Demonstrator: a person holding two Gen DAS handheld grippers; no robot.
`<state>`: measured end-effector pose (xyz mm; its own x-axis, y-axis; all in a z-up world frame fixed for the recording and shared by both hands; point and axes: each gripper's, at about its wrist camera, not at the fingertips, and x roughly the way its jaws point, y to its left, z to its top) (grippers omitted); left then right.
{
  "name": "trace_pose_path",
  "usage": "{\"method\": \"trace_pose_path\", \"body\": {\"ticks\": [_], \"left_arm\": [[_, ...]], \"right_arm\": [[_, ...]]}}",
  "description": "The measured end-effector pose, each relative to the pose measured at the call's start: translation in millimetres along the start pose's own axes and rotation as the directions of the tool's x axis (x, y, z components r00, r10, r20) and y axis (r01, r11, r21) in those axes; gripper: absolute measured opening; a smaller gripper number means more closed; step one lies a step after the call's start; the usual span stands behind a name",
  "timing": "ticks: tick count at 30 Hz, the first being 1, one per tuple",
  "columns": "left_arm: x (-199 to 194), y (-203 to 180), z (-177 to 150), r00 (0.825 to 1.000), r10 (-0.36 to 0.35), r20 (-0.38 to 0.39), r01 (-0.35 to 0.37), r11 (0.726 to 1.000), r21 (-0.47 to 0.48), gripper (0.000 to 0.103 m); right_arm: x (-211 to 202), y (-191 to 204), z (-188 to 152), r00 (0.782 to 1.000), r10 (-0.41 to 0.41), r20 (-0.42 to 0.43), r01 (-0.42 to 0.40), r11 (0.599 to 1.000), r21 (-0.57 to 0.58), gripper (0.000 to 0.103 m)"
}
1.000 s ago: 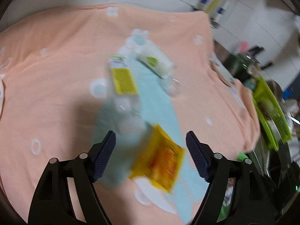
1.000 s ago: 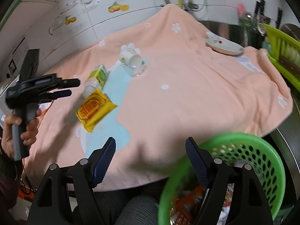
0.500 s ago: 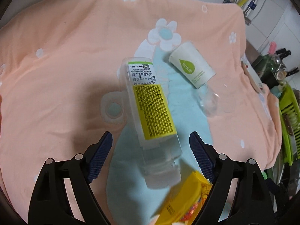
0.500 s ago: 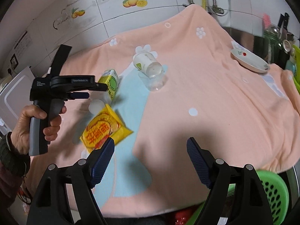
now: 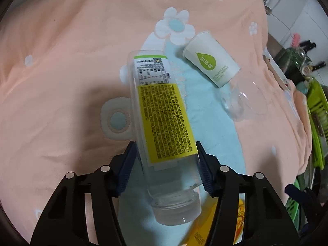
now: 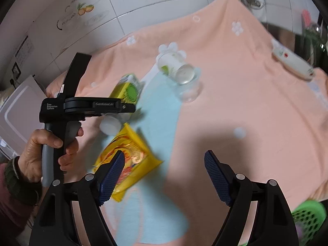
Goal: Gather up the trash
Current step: 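Grasp the clear yellow-label bottle with the left tool while the right grasps the cake packet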
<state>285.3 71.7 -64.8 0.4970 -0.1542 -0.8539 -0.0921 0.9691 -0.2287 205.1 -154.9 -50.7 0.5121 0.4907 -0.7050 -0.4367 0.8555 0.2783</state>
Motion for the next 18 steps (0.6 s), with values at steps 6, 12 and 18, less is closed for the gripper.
{"method": "trace_pose_path", "body": {"ticks": [6,12,18], "left_arm": [[-12.1,9.8,-7.3,1.000,-0.010,0.018,0.010,1.000,0.010,0.051],[-29.5,24.5,-17.4,0.999,-0.013,0.047,0.012,1.000,0.013,0.049],[-40.0,36.2,-30.2,0.998,-0.032,0.052,0.031,0.999,0.018,0.048]], "right_arm": [[16.5,9.8,-11.3,0.997,0.062,-0.036,-0.059,0.994,0.093,0.077],[34.0,25.4,-16.7,0.993,0.099,-0.064,-0.089,0.984,0.153,0.077],[52.5,38.6,-19.0,0.996,0.049,-0.069,-0.037,0.986,0.161,0.061]]}}
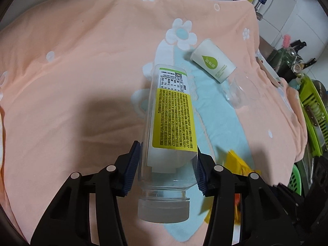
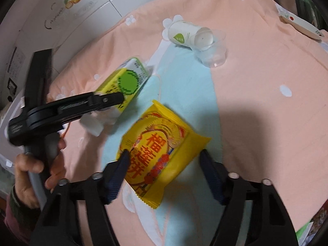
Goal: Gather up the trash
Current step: 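Grasp the clear yellow-label bottle with the left tool while the right grasps the cake packet, then drop the cake packet into the basket with the right tool while the left drops the bottle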
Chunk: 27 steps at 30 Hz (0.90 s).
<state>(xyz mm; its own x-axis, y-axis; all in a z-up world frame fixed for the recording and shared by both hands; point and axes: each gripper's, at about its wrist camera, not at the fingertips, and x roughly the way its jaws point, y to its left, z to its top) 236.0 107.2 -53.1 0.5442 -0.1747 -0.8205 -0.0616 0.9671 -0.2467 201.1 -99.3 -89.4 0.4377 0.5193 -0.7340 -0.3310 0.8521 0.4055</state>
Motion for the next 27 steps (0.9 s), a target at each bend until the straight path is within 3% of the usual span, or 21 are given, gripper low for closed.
{"method": "trace_pose_path", "body": {"ticks": [5,9,15,27], "left_arm": [[-4.7,4.9,-6.7,1.000,-0.011,0.001,0.011,1.000,0.009,0.048],[-8.5,8.5,-11.0,1.000,-0.028,0.001,0.028,1.000,0.000,0.048],[-14.4,5.0,-19.6,0.999,-0.051,0.004,0.051,0.999,0.009,0.048],[-25.4,-11.9,-31.0,0.996,-0.089,0.015,0.088,0.995,0.038,0.047]], "right_arm": [[3.0,1.3,-0.4,1.000,0.001,0.006,-0.001,1.000,0.004,0.026],[-3.9,5.1,-2.8,0.999,-0.007,0.033,0.008,1.000,-0.028,0.015],[-21.6,7.6,-4.0,0.997,0.008,0.071,-0.004,0.998,-0.058,0.007],[-78.1,-8.0,-20.1,0.989,0.008,0.145,0.001,0.998,-0.061,0.005]]}}
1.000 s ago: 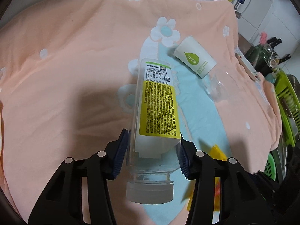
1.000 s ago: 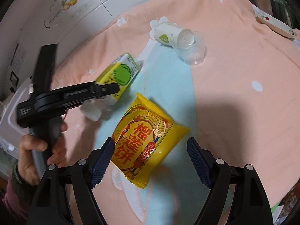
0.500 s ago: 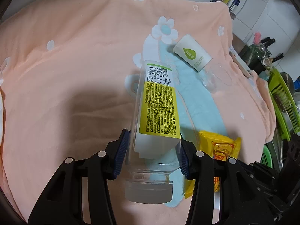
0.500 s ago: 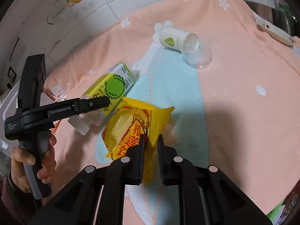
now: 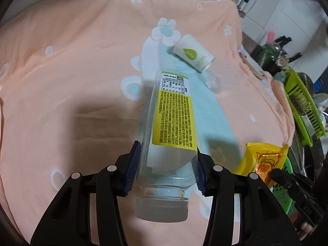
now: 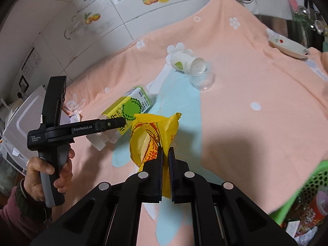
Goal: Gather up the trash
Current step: 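Drop the cake packet into the basket with the right tool while the left drops the bottle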
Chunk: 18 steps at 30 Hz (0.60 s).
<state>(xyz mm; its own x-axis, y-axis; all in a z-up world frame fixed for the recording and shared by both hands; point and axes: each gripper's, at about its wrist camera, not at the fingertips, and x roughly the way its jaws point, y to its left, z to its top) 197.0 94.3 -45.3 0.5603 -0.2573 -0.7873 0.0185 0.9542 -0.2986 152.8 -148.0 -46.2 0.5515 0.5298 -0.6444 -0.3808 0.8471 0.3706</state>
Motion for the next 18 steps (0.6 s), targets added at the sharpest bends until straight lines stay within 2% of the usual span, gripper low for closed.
{"method": "trace_pose_path", "body": {"ticks": [9,18], "left_arm": [[-16.0,-35.3,-19.1,0.993,-0.118,0.000,0.118,0.993,0.021,0.047],[-22.7,-104.7,-40.2,0.968,-0.250,-0.028,0.251,0.962,0.107,0.047]], "right_arm": [[-60.6,-41.4,-25.9,0.995,-0.080,0.066,0.077,0.996,0.053,0.005],[-118.4,-94.5,-63.5,0.973,-0.211,0.090,0.198,0.971,0.134,0.005]]}}
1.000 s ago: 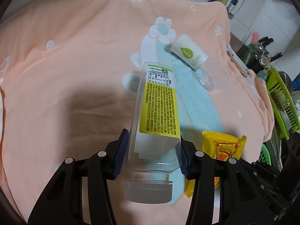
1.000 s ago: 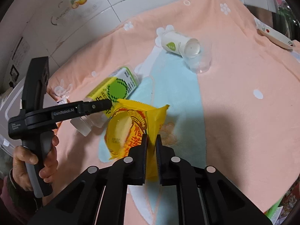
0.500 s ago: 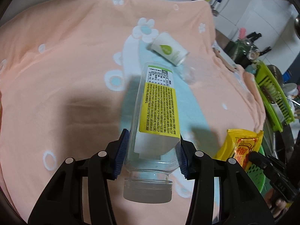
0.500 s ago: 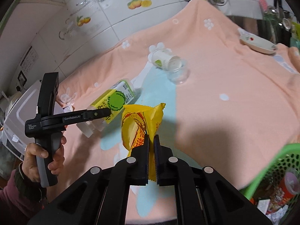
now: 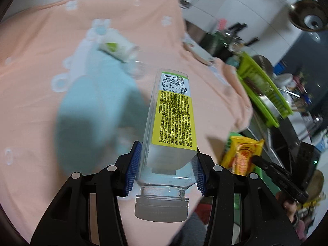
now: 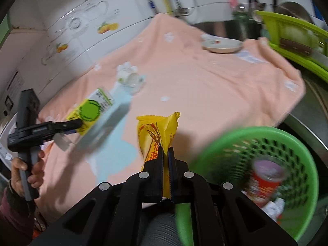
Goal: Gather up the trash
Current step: 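Drop the cake packet into the basket with the right tool while the left drops the bottle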
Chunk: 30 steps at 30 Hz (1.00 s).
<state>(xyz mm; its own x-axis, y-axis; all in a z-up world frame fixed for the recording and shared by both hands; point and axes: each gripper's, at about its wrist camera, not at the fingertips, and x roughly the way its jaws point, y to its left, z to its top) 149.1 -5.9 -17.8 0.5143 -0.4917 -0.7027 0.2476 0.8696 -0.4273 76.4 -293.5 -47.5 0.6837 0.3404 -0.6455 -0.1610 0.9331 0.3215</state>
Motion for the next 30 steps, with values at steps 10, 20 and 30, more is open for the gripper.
{"method": "trace_pose_path", "body": {"ticks": [10,20,30], "left_arm": [[25.9,-73.4,-15.5,0.992,-0.109,-0.060,0.114,0.990,0.086,0.047],[63.2,-129.7,-34.9,0.976,-0.157,-0.150,0.179,0.972,0.149,0.047],[110.4,-167.1,-55.0,0.957,-0.142,-0.251,0.193,0.962,0.192,0.048]], "right_arm": [[-25.9,-58.3,-32.2,0.994,-0.110,-0.020,0.111,0.991,0.068,0.005],[-30.2,-83.9,-62.3,0.990,-0.117,-0.085,0.126,0.985,0.115,0.024],[-56.9,-105.5,-71.3,0.990,-0.133,-0.042,0.138,0.977,0.163,0.043]]}}
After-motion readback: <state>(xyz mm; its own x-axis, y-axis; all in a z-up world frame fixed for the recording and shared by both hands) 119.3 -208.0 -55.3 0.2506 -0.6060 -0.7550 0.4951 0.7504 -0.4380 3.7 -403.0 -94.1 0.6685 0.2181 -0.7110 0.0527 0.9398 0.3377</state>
